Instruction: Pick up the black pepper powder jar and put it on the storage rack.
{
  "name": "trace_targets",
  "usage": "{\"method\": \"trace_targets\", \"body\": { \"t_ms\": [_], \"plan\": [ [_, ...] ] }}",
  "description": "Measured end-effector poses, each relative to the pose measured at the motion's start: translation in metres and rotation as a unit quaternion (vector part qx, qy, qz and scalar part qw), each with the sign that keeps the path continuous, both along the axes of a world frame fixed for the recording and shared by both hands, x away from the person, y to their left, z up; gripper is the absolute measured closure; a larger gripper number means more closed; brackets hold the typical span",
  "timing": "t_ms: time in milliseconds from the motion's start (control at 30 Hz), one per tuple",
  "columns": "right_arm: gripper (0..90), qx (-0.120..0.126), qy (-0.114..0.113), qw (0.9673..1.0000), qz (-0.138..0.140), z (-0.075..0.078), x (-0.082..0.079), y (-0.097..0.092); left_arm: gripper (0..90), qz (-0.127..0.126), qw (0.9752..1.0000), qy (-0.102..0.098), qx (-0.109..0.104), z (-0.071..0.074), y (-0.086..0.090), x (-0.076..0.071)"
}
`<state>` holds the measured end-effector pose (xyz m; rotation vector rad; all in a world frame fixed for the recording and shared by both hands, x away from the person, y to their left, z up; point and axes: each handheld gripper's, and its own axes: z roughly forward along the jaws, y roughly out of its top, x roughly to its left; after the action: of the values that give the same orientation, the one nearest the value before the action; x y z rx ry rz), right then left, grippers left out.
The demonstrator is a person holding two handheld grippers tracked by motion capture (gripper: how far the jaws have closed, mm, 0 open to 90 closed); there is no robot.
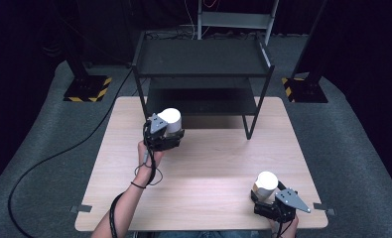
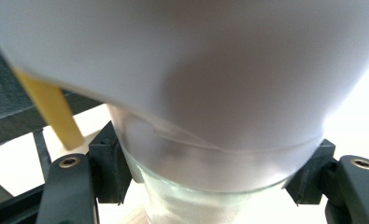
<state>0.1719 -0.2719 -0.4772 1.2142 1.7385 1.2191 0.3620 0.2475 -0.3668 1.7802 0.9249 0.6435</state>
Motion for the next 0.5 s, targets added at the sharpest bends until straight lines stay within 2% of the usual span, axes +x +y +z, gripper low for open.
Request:
{"method": "trace_targets", "body": {
  "t_ms": [500],
  "plan": [
    [0.0,-0.001,0.001,1.0,0.001,0.0,0.0,0.0,30.5,-0.009,0.9999,-0.003,0.003,0.02,0.008,0.0]
  ]
}}
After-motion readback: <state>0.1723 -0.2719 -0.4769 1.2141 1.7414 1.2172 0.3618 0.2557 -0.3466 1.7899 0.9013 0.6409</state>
